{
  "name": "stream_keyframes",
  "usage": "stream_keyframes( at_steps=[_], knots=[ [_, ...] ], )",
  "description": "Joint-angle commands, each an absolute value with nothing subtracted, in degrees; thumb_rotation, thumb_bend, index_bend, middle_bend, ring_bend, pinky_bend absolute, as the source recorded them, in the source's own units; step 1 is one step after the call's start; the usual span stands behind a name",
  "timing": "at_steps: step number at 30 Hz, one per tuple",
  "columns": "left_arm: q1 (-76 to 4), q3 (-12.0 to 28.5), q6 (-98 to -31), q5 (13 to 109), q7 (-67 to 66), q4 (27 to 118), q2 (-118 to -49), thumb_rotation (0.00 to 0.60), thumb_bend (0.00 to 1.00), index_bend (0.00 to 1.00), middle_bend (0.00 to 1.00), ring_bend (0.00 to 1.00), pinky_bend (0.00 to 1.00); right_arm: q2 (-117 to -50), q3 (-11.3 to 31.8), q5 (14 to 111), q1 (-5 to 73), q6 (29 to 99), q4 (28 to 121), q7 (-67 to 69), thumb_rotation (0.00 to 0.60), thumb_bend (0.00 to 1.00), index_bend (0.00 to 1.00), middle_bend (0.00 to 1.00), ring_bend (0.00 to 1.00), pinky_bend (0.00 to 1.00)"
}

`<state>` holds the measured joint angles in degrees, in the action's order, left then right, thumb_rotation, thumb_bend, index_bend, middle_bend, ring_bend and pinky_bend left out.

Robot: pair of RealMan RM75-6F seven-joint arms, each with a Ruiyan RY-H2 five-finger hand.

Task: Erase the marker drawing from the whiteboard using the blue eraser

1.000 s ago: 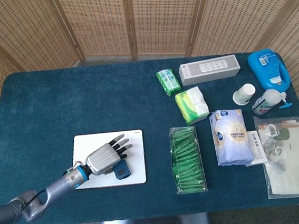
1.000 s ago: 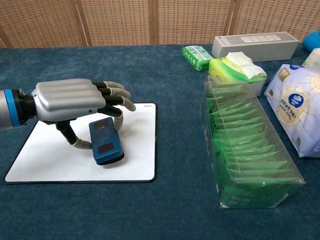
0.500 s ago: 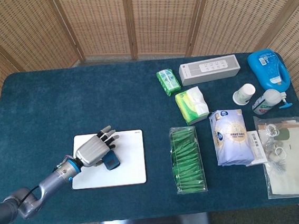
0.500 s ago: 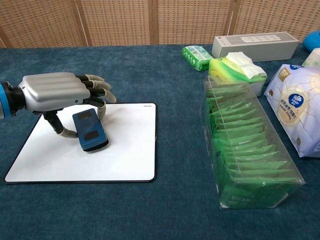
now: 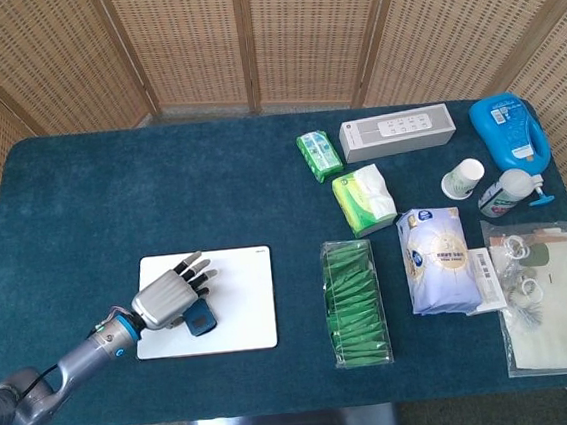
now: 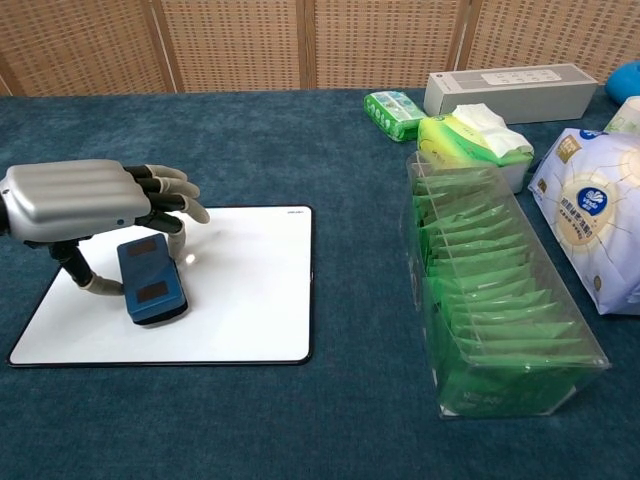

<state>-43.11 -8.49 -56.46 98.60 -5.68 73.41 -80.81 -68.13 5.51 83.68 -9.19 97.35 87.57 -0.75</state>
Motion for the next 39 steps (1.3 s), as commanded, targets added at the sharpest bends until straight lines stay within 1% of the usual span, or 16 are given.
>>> stream_keyframes(
  at_steps=[1,7,18,22,28,33,39],
  knots=[
    [-42.5,-8.9,-56.8,98.5,-5.7,73.7,-80.1,0.6,0.29,0.73,0.17,0.0,0.0,-68.3,5.5,83.8,-9.0,97.1,87.4,-0.8,0.6,0.32,0.25,0.21,0.04,0.11],
    [-42.1,-8.8,-56.7,98.4,-5.6,73.7,-80.2,0.6,0.29,0.73,0.17,0.0,0.0,-68.7,5.5,83.9,-8.7,96.8,87.1,-0.7,0.6,0.32,0.24,0.21,0.04,0.11],
    [-44.0,-6.9,-54.9,98.7,-7.1,73.2,-83.7,0.6,0.29,0.73,0.17,0.0,0.0,-68.3,5.6,83.7,-9.3,97.6,86.9,0.1,0.6,0.33,0.24,0.21,0.04,0.11],
    [-45.1,-5.7,-54.7,99.1,-7.5,72.7,-85.6,0.6,0.29,0.73,0.17,0.0,0.0,-68.3,5.6,83.5,-9.4,97.6,86.7,0.4,0.6,0.32,0.24,0.21,0.04,0.11],
    [-47.4,-2.2,-54.9,98.6,-8.7,72.6,-88.5,0.6,0.29,0.73,0.16,0.0,0.0,-68.2,5.7,83.9,-9.4,98.1,86.9,0.5,0.6,0.32,0.24,0.21,0.04,0.11],
    [-48.2,0.6,-56.9,97.6,-8.6,74.5,-87.4,0.6,0.29,0.73,0.16,0.0,0.0,-67.9,5.8,83.6,-10.0,98.9,86.9,1.1,0.6,0.33,0.24,0.21,0.04,0.11],
    [-47.7,1.2,-57.6,96.2,-8.3,76.1,-85.5,0.6,0.29,0.73,0.16,0.0,0.0,-68.3,5.7,83.2,-10.0,98.3,85.9,2.0,0.6,0.32,0.24,0.21,0.04,0.11]
  ],
)
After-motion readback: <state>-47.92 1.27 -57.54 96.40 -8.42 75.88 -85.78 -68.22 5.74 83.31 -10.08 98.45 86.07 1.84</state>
